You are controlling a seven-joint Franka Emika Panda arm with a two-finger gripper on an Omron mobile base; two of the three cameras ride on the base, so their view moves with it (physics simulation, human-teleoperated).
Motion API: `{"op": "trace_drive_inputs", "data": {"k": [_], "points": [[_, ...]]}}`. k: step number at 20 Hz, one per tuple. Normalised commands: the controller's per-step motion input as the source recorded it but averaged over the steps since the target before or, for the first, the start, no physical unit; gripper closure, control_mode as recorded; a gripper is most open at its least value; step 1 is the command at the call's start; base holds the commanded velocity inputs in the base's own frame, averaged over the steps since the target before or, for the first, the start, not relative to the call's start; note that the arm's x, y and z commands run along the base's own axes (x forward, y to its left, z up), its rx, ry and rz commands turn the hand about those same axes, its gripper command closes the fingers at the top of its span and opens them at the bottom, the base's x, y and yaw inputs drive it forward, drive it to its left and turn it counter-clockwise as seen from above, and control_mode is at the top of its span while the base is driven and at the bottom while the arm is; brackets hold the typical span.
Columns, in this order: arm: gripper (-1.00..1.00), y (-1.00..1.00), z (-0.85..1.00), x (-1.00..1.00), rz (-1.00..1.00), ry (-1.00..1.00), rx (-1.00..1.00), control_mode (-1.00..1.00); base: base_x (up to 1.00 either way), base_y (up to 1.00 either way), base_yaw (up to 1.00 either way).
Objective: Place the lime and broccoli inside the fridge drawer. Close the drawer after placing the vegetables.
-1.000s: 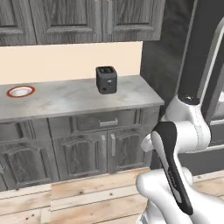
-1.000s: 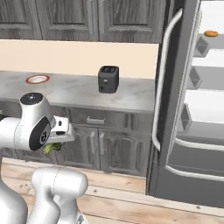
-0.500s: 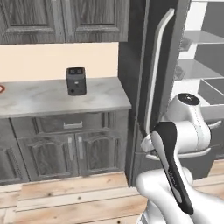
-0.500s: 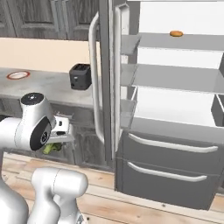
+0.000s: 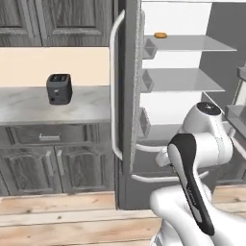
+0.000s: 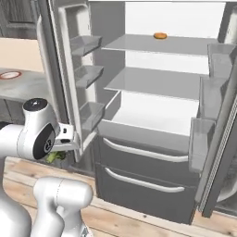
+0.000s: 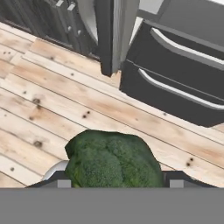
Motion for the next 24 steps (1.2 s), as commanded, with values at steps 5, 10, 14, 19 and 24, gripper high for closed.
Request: {"op": "trace_drive_inputs", "data": {"k": [5, 10, 14, 19, 24], "points": [[1.00, 0.00, 0.00, 0.00, 0.00, 0.00, 0.00, 1.00, 0.50, -0.65, 0.29], [1.00, 0.00, 0.00, 0.00, 0.00, 0.00, 0.00, 1.00, 0.37, -0.61, 0.30], [1.00, 0.00, 0.00, 0.00, 0.00, 0.00, 0.00, 1.00, 0.30, -0.56, 0.26], [1.00, 0.00, 0.00, 0.00, 0.00, 0.00, 0.00, 1.00, 0.42, -0.52, 0.13], [1.00, 0.00, 0.00, 0.00, 0.00, 0.00, 0.00, 1.00, 0.31, -0.60, 0.04]]}}
